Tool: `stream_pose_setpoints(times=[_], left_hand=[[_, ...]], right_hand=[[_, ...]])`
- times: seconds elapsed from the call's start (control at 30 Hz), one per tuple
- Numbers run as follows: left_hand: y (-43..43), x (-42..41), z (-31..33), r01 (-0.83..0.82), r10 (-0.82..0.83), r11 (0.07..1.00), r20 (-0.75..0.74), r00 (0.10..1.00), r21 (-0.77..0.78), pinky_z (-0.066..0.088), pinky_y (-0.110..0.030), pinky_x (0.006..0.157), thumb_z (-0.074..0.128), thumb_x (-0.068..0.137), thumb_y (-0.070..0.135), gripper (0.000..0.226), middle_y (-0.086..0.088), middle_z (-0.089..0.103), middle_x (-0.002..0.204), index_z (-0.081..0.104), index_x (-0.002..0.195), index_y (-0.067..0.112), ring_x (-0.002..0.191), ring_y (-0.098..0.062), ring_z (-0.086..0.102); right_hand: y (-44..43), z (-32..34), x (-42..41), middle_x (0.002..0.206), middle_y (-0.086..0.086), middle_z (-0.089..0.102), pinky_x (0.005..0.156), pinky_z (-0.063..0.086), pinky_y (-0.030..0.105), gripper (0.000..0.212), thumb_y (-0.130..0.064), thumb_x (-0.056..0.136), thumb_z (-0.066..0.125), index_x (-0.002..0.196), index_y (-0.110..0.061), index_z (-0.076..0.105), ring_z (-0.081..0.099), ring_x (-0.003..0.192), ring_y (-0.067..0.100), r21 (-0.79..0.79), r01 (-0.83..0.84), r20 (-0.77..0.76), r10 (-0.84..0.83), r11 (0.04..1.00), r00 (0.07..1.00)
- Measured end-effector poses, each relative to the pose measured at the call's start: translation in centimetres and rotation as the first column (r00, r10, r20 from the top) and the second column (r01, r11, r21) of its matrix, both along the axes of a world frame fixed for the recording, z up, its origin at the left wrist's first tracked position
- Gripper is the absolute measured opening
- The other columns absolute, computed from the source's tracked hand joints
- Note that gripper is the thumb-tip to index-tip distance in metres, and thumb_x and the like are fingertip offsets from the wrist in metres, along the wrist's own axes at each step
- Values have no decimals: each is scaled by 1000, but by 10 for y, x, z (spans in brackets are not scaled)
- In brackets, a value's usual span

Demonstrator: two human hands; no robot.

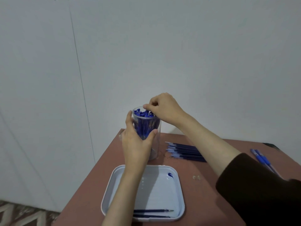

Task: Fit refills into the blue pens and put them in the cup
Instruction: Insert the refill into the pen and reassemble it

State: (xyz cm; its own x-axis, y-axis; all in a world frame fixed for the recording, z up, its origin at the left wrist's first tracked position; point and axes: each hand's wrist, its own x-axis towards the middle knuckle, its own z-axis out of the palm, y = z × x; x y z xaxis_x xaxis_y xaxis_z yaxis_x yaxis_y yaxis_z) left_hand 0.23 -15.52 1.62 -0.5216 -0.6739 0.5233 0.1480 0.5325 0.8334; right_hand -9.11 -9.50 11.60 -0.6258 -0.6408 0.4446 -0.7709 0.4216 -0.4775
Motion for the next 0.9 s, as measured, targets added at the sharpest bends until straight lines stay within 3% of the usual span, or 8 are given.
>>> stream_pose_setpoints(times=[0.1, 0.17, 0.23, 0.37, 0.53, 0.7, 0.8, 0.9], left_hand=[[1, -1, 1, -30, 31, 999, 26, 999, -43, 42, -46, 100, 73, 74, 36, 94, -4, 54, 132, 18, 148, 26, 119, -30, 50], [6, 1, 3, -69, 73, 994, 42, 996, -88, 33, -41, 108, 71, 80, 24, 89, -7, 42, 144, 17, 150, 23, 130, -30, 35], [16, 7, 8, -139, 133, 972, -45, 990, -191, 24, -35, 110, 63, 84, 16, 76, -8, 30, 152, 23, 148, 20, 137, -27, 22], [43, 8, 12, -207, 116, 898, -245, 963, -389, 28, -25, 104, 54, 79, 3, 49, -5, 56, 129, 54, 128, 11, 121, -20, 38], [88, -7, 5, 123, -156, 903, -48, 987, -412, 26, -7, 94, 50, 79, 9, 37, 8, 62, 112, 64, 111, 21, 107, -11, 44], [119, -20, -1, 268, -272, 892, 40, 961, -365, 33, -15, 89, 48, 80, 15, 34, 17, 57, 106, 66, 107, 24, 105, -13, 49], [129, -22, -6, 302, -294, 881, 80, 952, -364, 27, -2, 86, 48, 80, 16, 33, 18, 57, 104, 66, 105, 24, 103, -12, 48], [132, -22, -9, 317, -298, 865, 111, 948, -389, 25, 1, 85, 48, 79, 15, 32, 18, 58, 102, 67, 104, 23, 101, -11, 47]], right_hand=[[11, -1, 5, 84, -9, 58, 91, 33, 37, 35, -43, 97, 47, 97, -20, 74, 39, 108, 21, 105, 19, -69, -12, 994, 998], [23, -4, 10, 118, 0, 55, 102, 28, 38, 35, -47, 97, 44, 123, -31, 63, 32, 123, 20, 104, 9, -76, -1, 995, 997], [41, -9, 13, 128, 2, 51, 106, 28, 37, 37, -45, 97, 45, 131, -33, 56, 30, 126, 19, 19, 2, -78, 0, 1000, 997], [91, -28, 7, 118, 1, 57, 98, 34, 32, 29, -39, 96, 49, 120, -29, 63, 39, 119, 17, -32, 77, -29, -78, 997, 997], [164, -61, -13, 105, -1, 67, 78, 40, 28, 21, -30, 93, 54, 109, -26, 68, 55, 98, 15, 113, 353, 80, -363, 929, 928], [236, -87, -41, 108, 8, 70, 88, 51, 39, 26, -14, 89, 50, 104, -13, 71, 62, 104, 28, 136, 611, 141, -626, 780, 767], [269, -97, -53, 92, 13, 67, 68, 48, 32, 19, -16, 89, 53, 87, -7, 69, 61, 83, 33, 208, 731, 130, -759, 650, 638], [284, -103, -58, 75, 8, 54, 50, 33, 26, 15, -7, 85, 49, 72, -7, 56, 47, 58, 22, 286, 769, 101, -816, 572, 569]])
